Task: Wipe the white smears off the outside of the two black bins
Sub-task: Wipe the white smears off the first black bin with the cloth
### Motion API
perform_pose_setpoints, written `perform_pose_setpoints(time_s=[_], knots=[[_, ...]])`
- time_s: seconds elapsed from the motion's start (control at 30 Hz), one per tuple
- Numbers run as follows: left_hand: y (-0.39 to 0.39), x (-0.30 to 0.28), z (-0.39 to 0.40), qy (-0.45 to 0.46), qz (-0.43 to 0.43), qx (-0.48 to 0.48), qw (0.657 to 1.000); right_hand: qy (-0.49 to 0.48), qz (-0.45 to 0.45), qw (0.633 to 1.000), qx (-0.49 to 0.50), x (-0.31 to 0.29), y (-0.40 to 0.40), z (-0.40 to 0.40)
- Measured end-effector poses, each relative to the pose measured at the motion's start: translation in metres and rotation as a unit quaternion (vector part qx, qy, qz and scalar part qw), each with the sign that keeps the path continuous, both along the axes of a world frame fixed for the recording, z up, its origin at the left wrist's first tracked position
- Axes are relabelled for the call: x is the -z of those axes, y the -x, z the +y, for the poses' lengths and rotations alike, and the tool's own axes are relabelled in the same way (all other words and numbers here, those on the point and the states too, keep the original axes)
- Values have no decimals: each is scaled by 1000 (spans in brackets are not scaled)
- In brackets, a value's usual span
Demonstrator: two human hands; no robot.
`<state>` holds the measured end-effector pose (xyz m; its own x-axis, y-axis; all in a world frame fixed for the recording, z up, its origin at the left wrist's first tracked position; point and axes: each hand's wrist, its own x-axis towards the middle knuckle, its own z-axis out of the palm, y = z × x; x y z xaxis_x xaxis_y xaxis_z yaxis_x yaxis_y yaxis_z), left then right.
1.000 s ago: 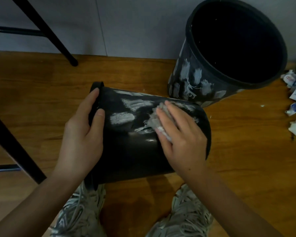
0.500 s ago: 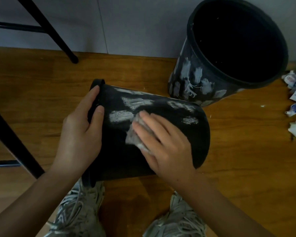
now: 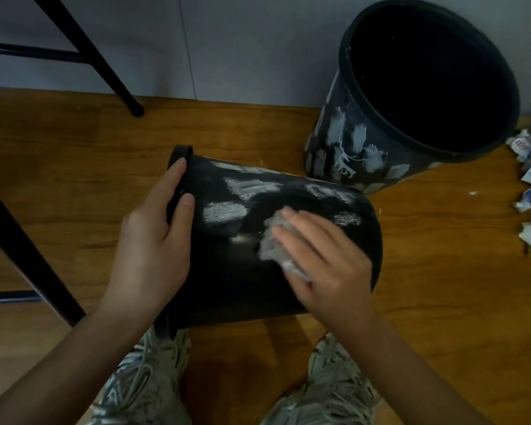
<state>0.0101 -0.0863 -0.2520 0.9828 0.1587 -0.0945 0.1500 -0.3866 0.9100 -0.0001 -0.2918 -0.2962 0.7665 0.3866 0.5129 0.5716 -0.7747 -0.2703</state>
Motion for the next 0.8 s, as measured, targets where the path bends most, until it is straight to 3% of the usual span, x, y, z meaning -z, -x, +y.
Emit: perform_pose_setpoints(time_s=[0.13,0.3,0.5,0.67,0.8], knots=[[-3,3,2,1,14,3,1000,-4,12,998,65,-5,-5,12],[1,5,5,-22,5,11,1000,7,6,999,-32,2,9,19],[-1,0,-1,-13,2,-5,1000,0,19,995,100,-1,3,-3],[-1,3,1,-38,-1,-5,999,-13,26,1000,1,-5,3,35],[-3,0,4,-41,-12,-16,999,-5,11,999,40,-3,3,12]])
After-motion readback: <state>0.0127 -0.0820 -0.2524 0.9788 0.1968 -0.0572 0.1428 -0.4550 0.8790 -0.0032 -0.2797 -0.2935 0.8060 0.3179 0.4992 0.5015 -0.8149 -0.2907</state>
